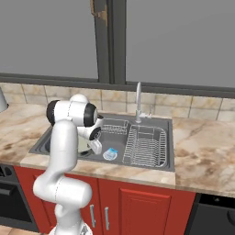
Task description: Pick the jug and bowl and place them in the sink. Then turn on the water.
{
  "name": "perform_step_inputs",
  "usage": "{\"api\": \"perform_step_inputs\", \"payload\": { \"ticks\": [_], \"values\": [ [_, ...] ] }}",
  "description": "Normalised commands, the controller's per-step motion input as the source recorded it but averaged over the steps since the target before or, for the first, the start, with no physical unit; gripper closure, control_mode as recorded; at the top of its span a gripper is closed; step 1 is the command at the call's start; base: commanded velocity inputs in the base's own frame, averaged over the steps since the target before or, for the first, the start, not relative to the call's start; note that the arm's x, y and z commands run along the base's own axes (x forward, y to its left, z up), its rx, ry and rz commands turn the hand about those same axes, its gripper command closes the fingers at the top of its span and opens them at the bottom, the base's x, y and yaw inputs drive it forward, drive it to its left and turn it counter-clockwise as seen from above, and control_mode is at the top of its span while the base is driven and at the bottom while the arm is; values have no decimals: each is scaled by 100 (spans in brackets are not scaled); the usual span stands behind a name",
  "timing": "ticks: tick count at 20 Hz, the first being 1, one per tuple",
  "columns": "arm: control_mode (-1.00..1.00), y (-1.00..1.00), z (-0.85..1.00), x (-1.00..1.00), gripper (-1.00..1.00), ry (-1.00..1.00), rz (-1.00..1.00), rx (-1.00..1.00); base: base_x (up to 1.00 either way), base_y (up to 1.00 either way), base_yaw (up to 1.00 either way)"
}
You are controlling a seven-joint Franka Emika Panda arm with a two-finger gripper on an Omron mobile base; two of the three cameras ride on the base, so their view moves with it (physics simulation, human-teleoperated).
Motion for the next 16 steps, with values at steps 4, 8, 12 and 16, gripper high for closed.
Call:
{"api": "perform_step_inputs", "payload": {
  "ticks": [4, 8, 12, 16],
  "values": [
    [-100, 0, 20, 0, -100, 0, 0, 0, 0, 0, 0],
    [-100, 0, 40, -4, -100, 1, 0, 0, 0, 0, 0],
    [-100, 0, 42, -24, -100, 1, 0, 0, 0, 0, 0],
    [-100, 0, 44, -37, -100, 2, -5, 0, 0, 0, 0]
  ]
}}
